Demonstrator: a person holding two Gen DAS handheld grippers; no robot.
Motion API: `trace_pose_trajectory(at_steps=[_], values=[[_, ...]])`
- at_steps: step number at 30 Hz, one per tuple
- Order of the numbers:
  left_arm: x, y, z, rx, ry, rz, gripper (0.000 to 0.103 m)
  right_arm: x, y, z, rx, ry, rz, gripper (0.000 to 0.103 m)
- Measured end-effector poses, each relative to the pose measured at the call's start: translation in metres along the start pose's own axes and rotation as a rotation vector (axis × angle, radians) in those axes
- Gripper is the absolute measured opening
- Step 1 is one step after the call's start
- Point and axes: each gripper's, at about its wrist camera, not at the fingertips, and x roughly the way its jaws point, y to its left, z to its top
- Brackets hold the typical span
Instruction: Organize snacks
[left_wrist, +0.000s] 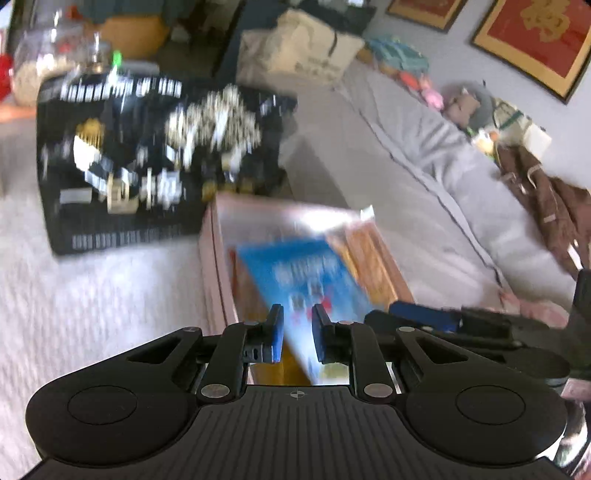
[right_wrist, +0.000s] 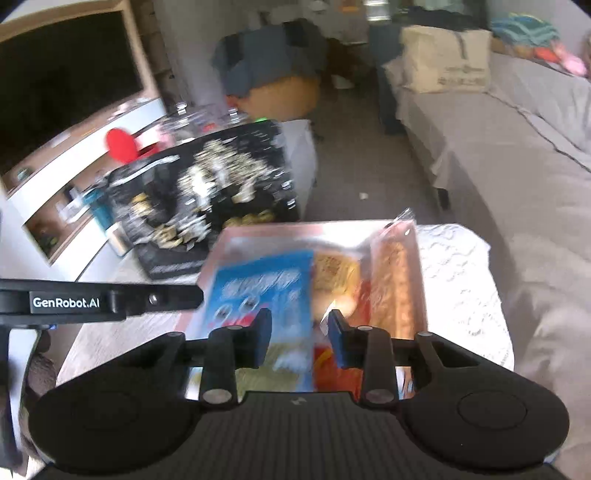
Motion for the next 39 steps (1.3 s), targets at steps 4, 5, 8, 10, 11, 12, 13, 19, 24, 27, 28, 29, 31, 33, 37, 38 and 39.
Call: trace_pose_trajectory(at_steps=[4, 5, 8, 10, 11, 12, 13, 19, 24, 27, 28, 29, 31, 33, 37, 38, 39], values=[[0.014, 0.000, -0.015, -0.009, 0.046, -0.003, 0.023, -0.005, 0.000, -0.020, 0.019, 0.077, 0.049, 0.045], [0.018, 0.001, -0.014, -0.019, 0.042, -0.013, 0.024, -0.006, -0.001, -0.024, 0.024, 0.070, 0.047, 0.045], [0.028, 0.005, -0.007, -0.057, 0.031, -0.043, 0.026, -0.004, -0.001, -0.024, 0.019, 0.054, 0.053, 0.043], [0.033, 0.005, 0.000, -0.045, 0.007, -0.026, 0.026, 0.003, -0.001, -0.017, 0.033, 0.050, 0.034, 0.042], [0.036, 0.004, 0.003, -0.039, -0.004, -0.018, 0.026, 0.008, -0.001, -0.014, 0.034, 0.049, 0.022, 0.042], [0.038, 0.004, 0.006, -0.042, -0.011, -0.020, 0.026, 0.013, 0.001, -0.013, 0.030, 0.050, 0.012, 0.042], [0.038, 0.006, 0.007, -0.050, -0.014, -0.023, 0.026, 0.019, 0.002, -0.012, 0.030, 0.054, 0.007, 0.042], [0.006, 0.005, -0.019, 0.005, -0.063, -0.019, 0.026, 0.015, -0.001, -0.025, 0.051, 0.089, 0.082, 0.042], [-0.040, -0.018, -0.077, 0.170, -0.174, 0.122, 0.026, -0.028, 0.010, -0.048, -0.043, -0.035, -0.045, 0.049], [-0.054, -0.026, -0.123, 0.238, -0.181, 0.267, 0.026, -0.056, 0.018, -0.076, -0.049, -0.071, -0.058, 0.057], [-0.058, -0.026, -0.138, 0.241, -0.180, 0.309, 0.026, -0.061, 0.021, -0.086, -0.050, -0.066, -0.071, 0.057], [-0.059, -0.026, -0.153, 0.235, -0.175, 0.341, 0.026, -0.063, 0.024, -0.096, -0.049, -0.053, -0.093, 0.057], [-0.059, -0.021, -0.174, 0.218, -0.152, 0.362, 0.026, -0.063, 0.033, -0.121, -0.049, -0.017, -0.140, 0.057], [-0.052, -0.017, -0.187, 0.182, -0.106, 0.359, 0.026, -0.058, 0.040, -0.142, -0.054, 0.014, -0.152, 0.057], [-0.046, -0.026, -0.198, 0.179, -0.128, 0.371, 0.043, -0.046, 0.045, -0.161, -0.062, 0.039, -0.178, 0.058], [-0.045, -0.028, -0.199, 0.180, -0.133, 0.370, 0.047, -0.046, 0.046, -0.162, -0.066, 0.031, -0.193, 0.058], [-0.044, -0.030, -0.201, 0.181, -0.142, 0.369, 0.052, -0.046, 0.046, -0.163, -0.070, 0.026, -0.203, 0.059]])
